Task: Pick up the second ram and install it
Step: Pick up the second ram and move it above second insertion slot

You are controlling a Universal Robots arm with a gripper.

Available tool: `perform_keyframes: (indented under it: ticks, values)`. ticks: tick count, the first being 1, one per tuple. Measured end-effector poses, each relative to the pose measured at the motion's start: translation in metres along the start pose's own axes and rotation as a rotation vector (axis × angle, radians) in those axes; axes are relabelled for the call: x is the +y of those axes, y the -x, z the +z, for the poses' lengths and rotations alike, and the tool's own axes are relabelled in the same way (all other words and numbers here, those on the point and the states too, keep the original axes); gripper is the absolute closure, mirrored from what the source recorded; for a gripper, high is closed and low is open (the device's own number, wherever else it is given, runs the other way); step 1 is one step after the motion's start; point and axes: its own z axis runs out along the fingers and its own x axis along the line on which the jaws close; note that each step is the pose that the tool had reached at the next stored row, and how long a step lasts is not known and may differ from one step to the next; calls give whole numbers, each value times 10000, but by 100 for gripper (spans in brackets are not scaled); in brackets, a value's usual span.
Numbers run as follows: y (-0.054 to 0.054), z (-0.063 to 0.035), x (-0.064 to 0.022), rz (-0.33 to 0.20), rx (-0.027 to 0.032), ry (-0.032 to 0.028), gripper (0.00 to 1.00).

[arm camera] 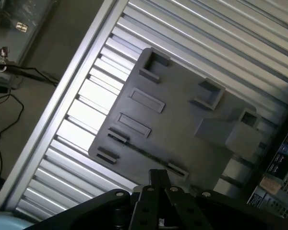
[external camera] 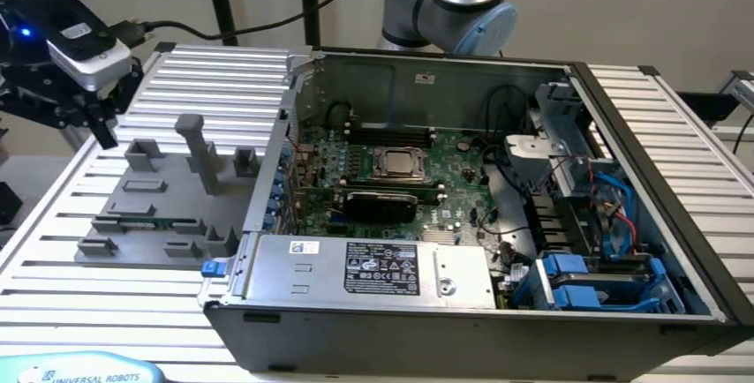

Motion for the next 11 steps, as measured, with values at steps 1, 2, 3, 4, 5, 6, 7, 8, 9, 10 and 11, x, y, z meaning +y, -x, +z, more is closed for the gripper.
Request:
perform_keyframes:
  ticks: [1, 2, 3, 4, 5, 6, 7, 8, 9, 10, 11]
  values:
    - [0, 8, 0, -170, 8, 1, 89]
    - [0, 17, -1, -365, 17, 3, 89]
    - [-1, 26, -1, -545, 25, 4, 89]
    - [-1, 36, -1, -725, 32, 6, 89]
    - [-1, 44, -2, -899, 41, 7, 89]
    - [-1, 53, -2, -1079, 49, 8, 89]
    - [-1, 63, -3, -1263, 56, 10, 89]
    - [-1, 71, -3, -1444, 65, 11, 89]
    - [-1, 80, -3, -1623, 74, 13, 89]
    - [-1, 89, -4, -1802, 81, 14, 89]
    - [-1, 98, -4, -1999, 90, 16, 89]
